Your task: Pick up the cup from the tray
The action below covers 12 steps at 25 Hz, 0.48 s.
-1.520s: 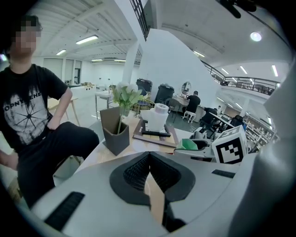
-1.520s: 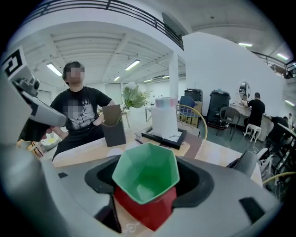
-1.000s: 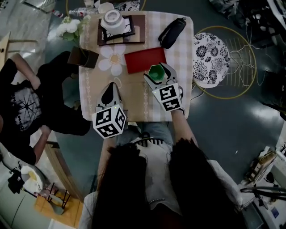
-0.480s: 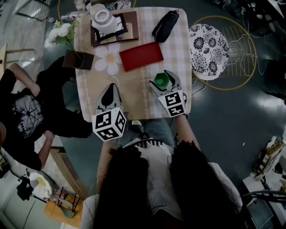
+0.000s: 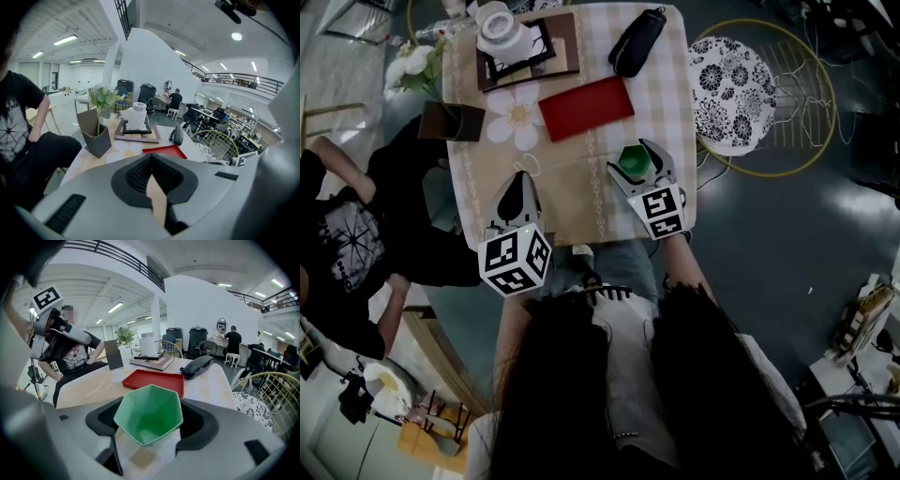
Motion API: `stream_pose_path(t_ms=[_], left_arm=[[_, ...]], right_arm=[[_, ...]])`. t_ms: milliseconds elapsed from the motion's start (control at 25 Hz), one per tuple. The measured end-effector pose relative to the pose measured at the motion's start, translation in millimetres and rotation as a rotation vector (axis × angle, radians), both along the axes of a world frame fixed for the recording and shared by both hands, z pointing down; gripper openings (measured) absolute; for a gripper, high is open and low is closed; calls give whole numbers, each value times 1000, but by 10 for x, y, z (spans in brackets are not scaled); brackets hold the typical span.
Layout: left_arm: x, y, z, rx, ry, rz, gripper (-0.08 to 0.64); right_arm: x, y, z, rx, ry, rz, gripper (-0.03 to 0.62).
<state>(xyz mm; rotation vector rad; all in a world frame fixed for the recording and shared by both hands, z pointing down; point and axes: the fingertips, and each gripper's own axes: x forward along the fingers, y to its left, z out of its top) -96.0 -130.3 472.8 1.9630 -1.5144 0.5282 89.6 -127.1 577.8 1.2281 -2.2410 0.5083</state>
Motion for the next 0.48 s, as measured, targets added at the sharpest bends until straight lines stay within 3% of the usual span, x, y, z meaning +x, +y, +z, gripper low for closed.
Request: stream_pose_path(t_ms=[200, 480], left_arm=[[-37, 15, -15, 6, -2, -4, 9], [55, 61, -56, 12, 10, 28, 9]], right_arm=[[-21, 1, -89, 11, -37, -21, 359], [56, -22, -487, 72, -80, 23, 385]])
